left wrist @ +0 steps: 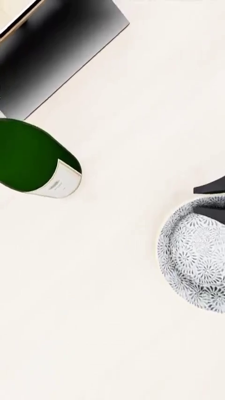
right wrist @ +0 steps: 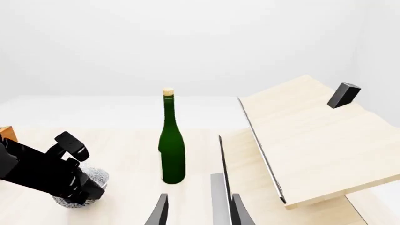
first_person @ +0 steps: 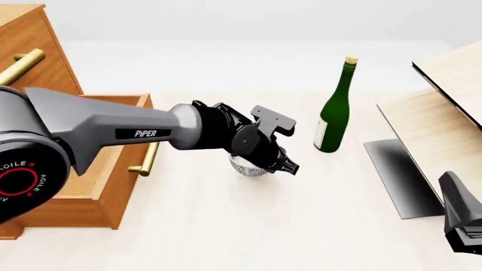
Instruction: Put the bowl in the bottom drawer of the cabinet.
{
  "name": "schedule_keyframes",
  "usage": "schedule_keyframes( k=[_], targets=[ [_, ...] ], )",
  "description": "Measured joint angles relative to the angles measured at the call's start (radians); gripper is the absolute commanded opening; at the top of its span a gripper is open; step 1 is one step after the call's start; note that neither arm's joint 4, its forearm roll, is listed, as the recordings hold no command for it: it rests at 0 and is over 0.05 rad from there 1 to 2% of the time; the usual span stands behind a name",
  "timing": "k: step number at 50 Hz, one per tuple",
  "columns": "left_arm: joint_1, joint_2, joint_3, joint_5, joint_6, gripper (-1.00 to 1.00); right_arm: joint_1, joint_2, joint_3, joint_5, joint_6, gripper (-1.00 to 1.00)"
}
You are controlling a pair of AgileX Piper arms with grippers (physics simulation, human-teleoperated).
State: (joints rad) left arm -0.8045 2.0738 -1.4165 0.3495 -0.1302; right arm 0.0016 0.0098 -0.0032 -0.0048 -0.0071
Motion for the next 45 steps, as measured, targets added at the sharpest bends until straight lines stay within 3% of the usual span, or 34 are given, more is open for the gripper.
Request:
schedule_keyframes(
  k=[26,45],
  targets=[
    [0.067,-0.17,0.067,0.013,0.089,-1.0,0.0,0.0,0.0,0.0,0.0,1.0],
    [0.093,-0.275,0.116,0.008,0.102,-1.0,0.0,0.0,0.0,0.0,0.0,1.0]
  ],
)
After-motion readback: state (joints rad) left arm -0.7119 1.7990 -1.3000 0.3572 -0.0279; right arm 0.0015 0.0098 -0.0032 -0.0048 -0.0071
